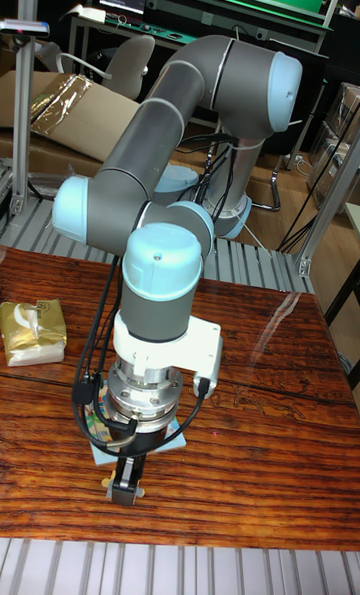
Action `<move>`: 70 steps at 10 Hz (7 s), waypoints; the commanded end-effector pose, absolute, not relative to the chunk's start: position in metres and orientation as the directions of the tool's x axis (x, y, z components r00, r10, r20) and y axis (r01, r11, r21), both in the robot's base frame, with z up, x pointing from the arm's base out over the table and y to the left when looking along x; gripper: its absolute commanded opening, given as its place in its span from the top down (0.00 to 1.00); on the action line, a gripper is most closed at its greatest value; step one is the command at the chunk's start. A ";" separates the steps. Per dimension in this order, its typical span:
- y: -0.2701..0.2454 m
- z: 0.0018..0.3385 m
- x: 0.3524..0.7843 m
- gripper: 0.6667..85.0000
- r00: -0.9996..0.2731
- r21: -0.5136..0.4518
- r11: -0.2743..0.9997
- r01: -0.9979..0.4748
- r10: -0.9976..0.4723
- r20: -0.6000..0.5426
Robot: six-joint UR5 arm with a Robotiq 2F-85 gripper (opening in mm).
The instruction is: Assemble one piece of a puzzle
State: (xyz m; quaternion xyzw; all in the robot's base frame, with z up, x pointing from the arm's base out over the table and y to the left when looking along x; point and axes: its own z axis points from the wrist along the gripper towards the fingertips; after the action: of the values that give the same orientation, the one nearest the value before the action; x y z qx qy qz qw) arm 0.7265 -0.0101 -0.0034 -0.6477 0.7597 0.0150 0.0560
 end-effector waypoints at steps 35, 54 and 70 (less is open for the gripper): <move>-0.073 0.048 0.736 0.62 -0.546 -0.152 0.555 -0.818 -0.832 -0.098; -0.087 0.041 0.732 0.66 -0.582 -0.152 0.584 -0.797 -0.811 -0.062; -0.090 0.038 0.726 0.67 -0.573 -0.139 0.575 -0.806 -0.817 -0.056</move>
State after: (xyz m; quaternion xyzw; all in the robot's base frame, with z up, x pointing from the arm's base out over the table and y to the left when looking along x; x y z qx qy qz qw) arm 0.7292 -0.0895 0.0383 -0.4597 0.8846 -0.0553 0.0555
